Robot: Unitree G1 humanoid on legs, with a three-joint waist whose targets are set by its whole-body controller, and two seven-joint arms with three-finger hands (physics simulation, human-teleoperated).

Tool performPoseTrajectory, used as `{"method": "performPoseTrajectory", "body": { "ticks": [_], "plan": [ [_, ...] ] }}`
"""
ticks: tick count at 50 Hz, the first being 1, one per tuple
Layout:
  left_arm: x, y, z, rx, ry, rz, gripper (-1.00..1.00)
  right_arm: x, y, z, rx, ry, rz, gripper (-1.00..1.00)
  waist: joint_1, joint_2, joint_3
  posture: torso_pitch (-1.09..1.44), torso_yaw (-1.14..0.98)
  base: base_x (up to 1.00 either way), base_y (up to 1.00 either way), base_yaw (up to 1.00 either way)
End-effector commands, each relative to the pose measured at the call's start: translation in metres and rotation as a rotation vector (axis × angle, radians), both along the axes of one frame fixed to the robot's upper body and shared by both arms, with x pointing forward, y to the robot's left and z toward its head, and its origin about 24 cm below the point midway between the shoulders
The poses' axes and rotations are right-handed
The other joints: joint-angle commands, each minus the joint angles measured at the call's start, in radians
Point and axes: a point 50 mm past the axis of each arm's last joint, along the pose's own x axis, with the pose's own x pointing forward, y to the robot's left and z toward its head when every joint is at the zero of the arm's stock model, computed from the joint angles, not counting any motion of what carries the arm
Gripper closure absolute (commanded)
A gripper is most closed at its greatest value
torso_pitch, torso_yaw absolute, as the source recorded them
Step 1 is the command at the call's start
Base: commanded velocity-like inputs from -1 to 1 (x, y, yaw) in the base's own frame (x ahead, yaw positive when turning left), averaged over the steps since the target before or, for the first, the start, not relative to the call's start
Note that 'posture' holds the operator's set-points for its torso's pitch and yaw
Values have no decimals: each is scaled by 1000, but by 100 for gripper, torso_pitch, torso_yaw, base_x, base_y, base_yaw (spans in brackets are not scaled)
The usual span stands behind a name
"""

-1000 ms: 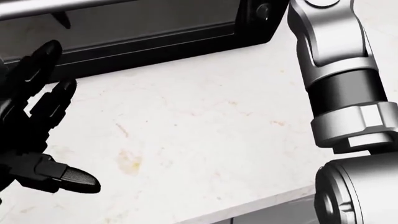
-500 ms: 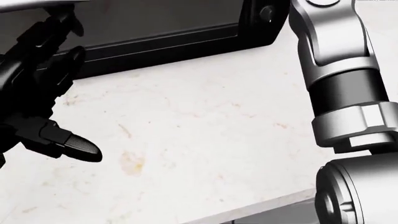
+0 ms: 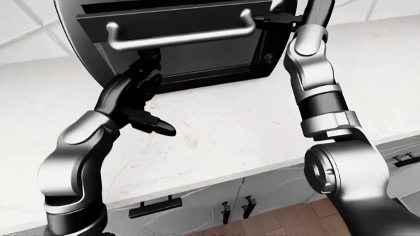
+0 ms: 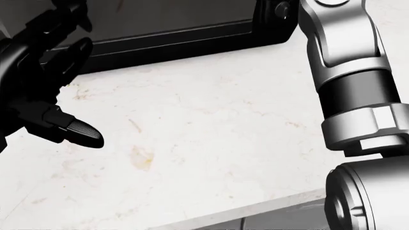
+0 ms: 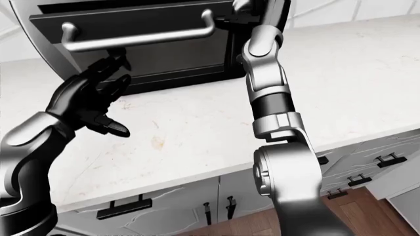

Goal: Close the toaster oven door.

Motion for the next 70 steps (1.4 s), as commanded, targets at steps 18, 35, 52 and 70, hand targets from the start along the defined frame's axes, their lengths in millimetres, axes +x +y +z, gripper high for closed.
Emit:
{"method": "performPoseTrajectory", "body": {
  "ticks": [18, 35, 52, 70],
  "plan": [
    [12, 12, 35, 14, -146, 79, -100, -17, 7, 44, -5, -195, 41, -100, 1, 1, -41, 0, 0, 0, 0, 0],
    [22, 13, 51, 16, -173, 80, -100, -17, 7, 43, -3, -194, 41, -100, -7, 2, -39, 0, 0, 0, 0, 0],
    [32, 20, 57, 32, -179, 101, -100, -18, 5, 44, -3, -196, 36, -100, -12, 2, -38, 0, 0, 0, 0, 0],
    [51, 30, 66, 41, -186, 135, -100, -18, 4, 43, 0, -195, 33, -100, -14, 0, -36, 0, 0, 0, 0, 0]
  ]
}}
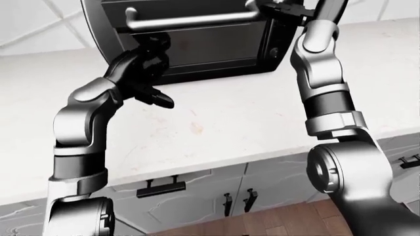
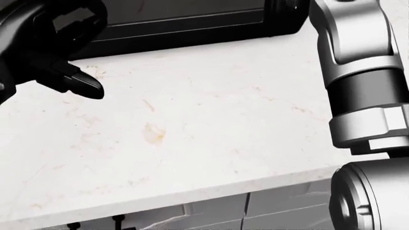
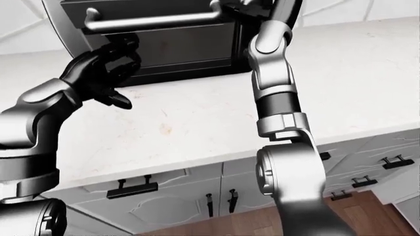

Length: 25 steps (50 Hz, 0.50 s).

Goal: Close the toaster oven door.

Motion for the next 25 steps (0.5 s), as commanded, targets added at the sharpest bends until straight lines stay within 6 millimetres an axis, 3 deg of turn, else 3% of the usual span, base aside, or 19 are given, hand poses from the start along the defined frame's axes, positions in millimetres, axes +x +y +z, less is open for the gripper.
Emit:
{"method": "performPoseTrajectory", "body": {
  "ticks": [1, 25],
  "plan": [
    [-8, 26, 49, -6, -240, 195, -100, -13, 16, 34, -40, -152, 84, -100, 6, -4, -44, 0, 0, 0, 0, 0],
    [-1, 27, 69, 0, -264, 194, -100, -13, 16, 34, -37, -151, 82, -100, 6, -9, -42, 0, 0, 0, 0, 0]
  ]
}}
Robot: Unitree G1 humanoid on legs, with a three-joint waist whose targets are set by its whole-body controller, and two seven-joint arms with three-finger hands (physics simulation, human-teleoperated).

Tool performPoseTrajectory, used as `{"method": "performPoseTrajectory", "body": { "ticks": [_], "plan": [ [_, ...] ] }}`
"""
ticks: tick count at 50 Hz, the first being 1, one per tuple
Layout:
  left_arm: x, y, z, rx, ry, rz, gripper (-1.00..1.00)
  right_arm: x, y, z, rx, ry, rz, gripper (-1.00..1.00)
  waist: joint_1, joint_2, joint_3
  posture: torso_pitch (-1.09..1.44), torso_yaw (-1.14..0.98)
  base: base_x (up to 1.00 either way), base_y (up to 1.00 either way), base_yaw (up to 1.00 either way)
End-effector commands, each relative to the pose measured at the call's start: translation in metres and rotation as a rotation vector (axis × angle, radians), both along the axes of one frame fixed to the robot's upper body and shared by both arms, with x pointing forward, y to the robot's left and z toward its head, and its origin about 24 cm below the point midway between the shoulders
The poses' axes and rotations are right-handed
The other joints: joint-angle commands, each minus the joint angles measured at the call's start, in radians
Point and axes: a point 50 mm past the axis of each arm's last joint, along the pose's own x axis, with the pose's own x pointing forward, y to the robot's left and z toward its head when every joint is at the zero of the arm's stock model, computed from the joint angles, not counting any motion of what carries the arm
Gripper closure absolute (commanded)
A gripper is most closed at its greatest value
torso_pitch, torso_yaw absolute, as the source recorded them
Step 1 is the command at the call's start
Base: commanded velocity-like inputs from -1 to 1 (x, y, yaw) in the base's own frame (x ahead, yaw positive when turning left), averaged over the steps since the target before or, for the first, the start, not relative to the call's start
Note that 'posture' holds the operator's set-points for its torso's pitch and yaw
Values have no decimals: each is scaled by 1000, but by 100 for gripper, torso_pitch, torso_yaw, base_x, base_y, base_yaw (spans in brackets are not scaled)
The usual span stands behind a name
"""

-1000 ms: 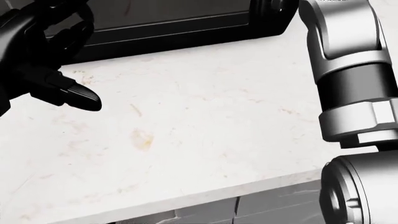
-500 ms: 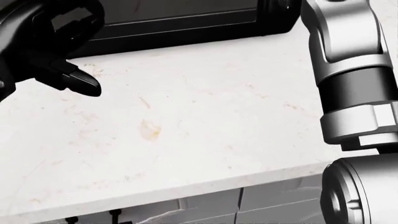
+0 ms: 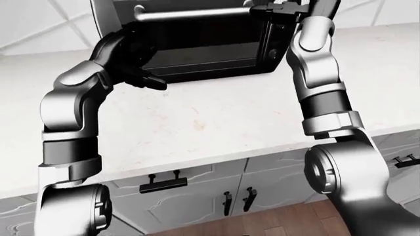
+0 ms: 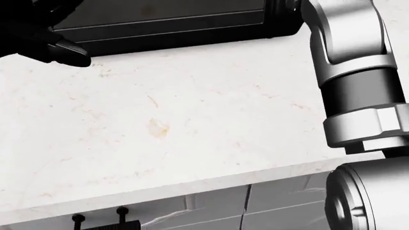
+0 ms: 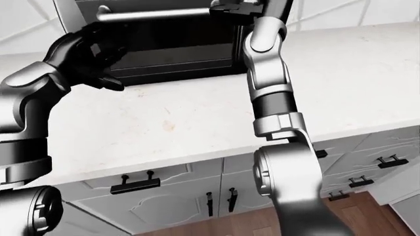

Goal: Close the toaster oven door.

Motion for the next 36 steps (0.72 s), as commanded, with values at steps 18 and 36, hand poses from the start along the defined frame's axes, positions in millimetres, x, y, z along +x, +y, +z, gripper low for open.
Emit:
{"method": "performPoseTrajectory", "body": {
  "ticks": [18, 36],
  "plan": [
    [0, 11, 51, 24, -202, 80, -100, -11, 2, 26, -4, -107, 8, -100, 4, 3, -38, 0, 0, 0, 0, 0],
    [9, 8, 62, 39, -193, 69, -100, -11, 1, 26, 0, -107, 5, -100, 4, -15, -33, 0, 0, 0, 0, 0]
  ]
}}
